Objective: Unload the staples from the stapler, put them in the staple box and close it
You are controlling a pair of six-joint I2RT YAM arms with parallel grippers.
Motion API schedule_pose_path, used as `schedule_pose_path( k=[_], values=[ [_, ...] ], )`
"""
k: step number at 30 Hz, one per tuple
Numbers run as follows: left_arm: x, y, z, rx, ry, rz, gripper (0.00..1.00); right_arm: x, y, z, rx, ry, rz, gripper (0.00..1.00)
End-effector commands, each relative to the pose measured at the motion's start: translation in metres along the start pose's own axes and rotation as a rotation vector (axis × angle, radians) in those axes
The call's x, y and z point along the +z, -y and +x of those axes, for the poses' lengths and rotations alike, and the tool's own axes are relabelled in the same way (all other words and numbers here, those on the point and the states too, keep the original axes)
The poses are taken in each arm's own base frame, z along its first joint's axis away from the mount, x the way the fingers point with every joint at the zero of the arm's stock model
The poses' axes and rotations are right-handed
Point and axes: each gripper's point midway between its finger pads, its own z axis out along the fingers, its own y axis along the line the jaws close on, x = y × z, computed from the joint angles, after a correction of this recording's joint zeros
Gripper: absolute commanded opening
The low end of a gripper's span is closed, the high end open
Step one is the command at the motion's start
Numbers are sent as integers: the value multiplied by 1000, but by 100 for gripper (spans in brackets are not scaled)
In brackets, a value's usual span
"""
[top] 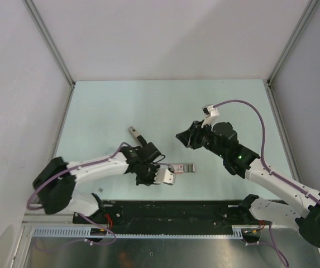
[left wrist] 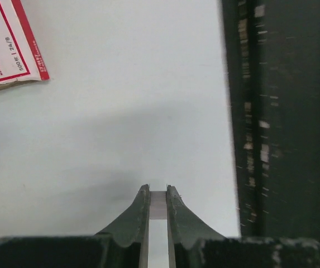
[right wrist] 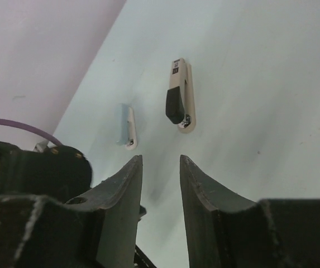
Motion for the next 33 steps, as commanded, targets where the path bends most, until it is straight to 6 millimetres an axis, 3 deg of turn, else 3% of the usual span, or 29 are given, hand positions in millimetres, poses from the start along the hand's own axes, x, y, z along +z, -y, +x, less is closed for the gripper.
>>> schedule_pose_path(
  k=[1, 10, 16, 22, 25, 28, 33],
  values=[
    [17, -44, -5, 65, -71, -184, 0, -2, -1, -20, -31, 45, 36, 37],
    [50, -36, -18, 130, -122, -175, 2, -1, 8, -9, -31, 2, 67, 38],
    [57, -21, -14, 142, -128, -137, 33, -2, 10, -9, -29, -4, 79, 42],
    [42, -15, -25, 146, -71, -147, 62, -1, 11, -7, -32, -16, 81, 47],
    [22, -12, -37, 151, -17, -164, 75, 0, 12, -4, -35, -35, 88, 49],
    [-11, -11, -56, 150, 63, -201, 78, 5, 15, 3, -44, -76, 97, 51],
    [-120, -46, -83, -18, 307, -351, 80, 19, 1, 43, -114, -214, 84, 53]
  ],
)
